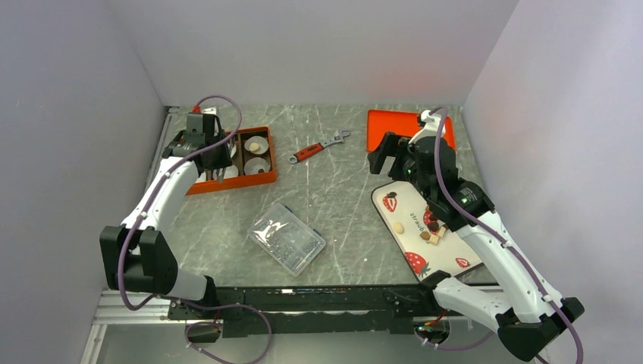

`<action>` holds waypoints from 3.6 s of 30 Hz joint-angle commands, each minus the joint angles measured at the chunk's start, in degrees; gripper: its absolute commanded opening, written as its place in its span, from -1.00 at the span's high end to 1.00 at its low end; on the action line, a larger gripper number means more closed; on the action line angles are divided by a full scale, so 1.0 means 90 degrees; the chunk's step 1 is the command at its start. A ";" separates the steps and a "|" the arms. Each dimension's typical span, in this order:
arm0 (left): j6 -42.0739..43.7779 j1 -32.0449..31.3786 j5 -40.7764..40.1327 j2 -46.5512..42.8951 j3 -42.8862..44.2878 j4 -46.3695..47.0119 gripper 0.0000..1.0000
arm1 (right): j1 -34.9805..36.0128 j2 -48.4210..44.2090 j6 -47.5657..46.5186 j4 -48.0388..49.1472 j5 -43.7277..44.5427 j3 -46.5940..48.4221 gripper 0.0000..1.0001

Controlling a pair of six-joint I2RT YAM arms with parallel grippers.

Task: Pack the chocolate

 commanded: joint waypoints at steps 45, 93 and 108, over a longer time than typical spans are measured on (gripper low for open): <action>-0.0014 -0.0844 0.0397 0.0010 0.0932 -0.0071 0.00 | -0.0020 -0.0602 -0.0201 -0.0197 0.0655 0.0702 -0.99; 0.0313 -0.6243 0.1470 0.5101 0.5400 0.0583 0.01 | -0.0016 -0.2414 -0.0260 -0.0446 0.2290 0.0765 -0.99; 0.0280 -0.6333 0.1433 0.5578 0.5505 0.0691 0.05 | -0.0017 -0.2500 -0.0229 -0.0588 0.2255 0.0744 -0.99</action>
